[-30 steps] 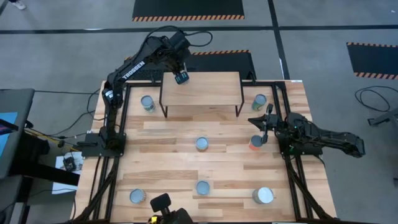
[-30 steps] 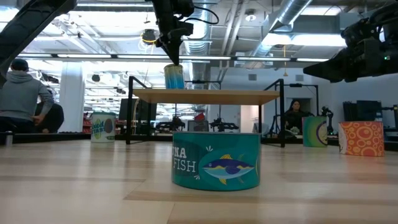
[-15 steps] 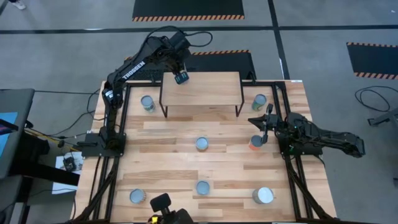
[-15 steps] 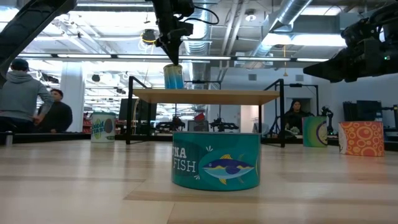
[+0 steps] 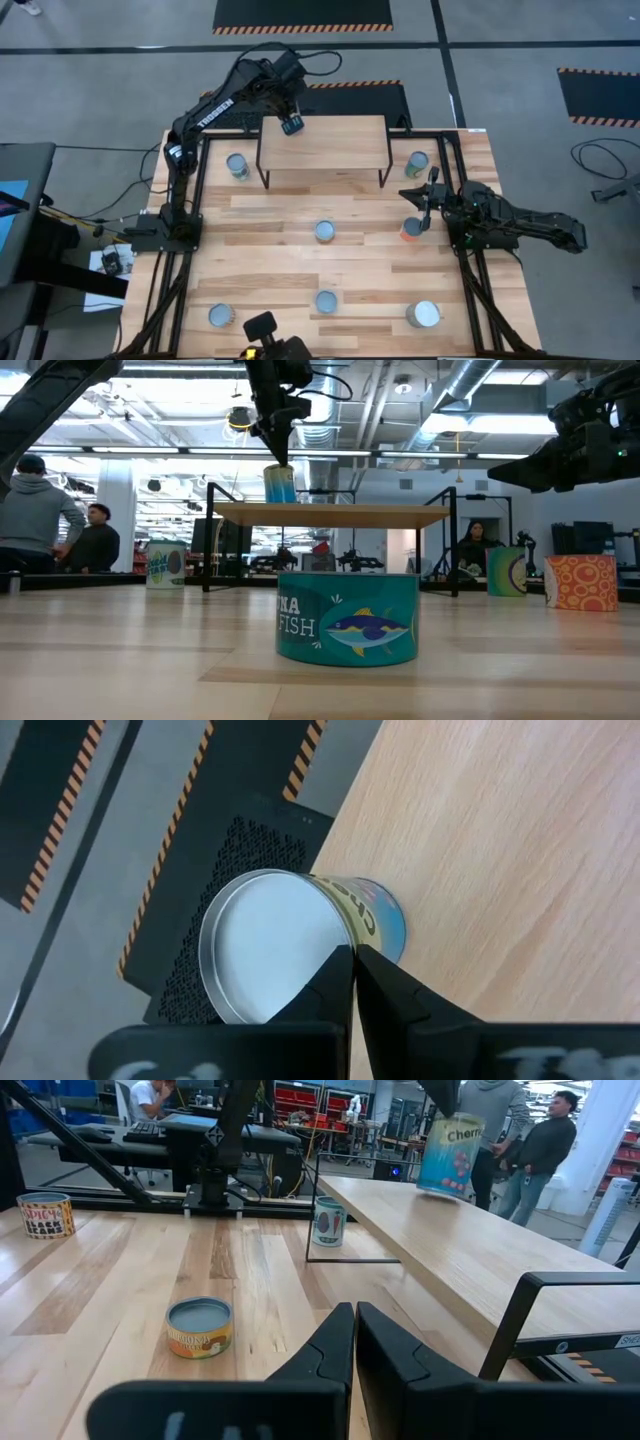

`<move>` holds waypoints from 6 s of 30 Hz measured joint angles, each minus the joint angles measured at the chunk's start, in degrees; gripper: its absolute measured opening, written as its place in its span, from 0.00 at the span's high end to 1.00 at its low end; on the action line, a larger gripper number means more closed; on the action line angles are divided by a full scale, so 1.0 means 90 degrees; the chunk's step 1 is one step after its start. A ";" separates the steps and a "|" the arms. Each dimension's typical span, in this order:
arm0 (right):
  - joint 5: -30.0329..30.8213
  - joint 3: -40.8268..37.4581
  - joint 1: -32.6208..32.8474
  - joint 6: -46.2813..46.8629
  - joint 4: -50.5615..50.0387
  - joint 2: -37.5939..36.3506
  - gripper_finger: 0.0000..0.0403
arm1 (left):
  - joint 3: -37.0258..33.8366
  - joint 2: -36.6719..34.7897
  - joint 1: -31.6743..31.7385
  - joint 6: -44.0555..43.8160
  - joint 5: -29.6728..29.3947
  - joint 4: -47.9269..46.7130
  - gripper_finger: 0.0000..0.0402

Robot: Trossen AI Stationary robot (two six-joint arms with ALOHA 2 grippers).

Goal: Pick and place cans onto a shelf
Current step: Put the top canned cherries on the shelf, then put the canned meatballs on the shelf

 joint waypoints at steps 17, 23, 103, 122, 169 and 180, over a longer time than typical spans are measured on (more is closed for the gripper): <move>0.0000 -0.0002 0.0000 0.0000 0.0000 0.0001 0.91 | -0.0173 -0.0005 -0.0112 0.0164 0.0000 0.0206 1.00; 0.0000 0.0000 -0.0002 0.0000 -0.0002 0.0002 0.91 | -0.0020 -0.0010 -0.0114 0.0135 -0.0006 0.0135 1.00; 0.0000 0.0000 -0.0001 0.0000 0.0000 0.0002 0.91 | -1.2310 -0.7036 -0.3728 -0.0847 0.0660 1.3045 1.00; -0.0365 -0.0010 0.0116 0.1556 0.0979 0.0002 0.93 | -1.2809 -0.7031 -0.3745 -0.0733 0.0871 1.3903 1.00; 0.2870 0.3274 0.4013 0.7468 -0.5300 0.6353 0.59 | -1.2802 -0.7031 -0.3745 -0.0925 0.0624 1.3742 1.00; 0.2525 0.3345 0.3606 0.7411 -0.4976 0.6691 0.52 | -1.2799 -0.7031 -0.3740 -0.0925 0.0624 1.3730 1.00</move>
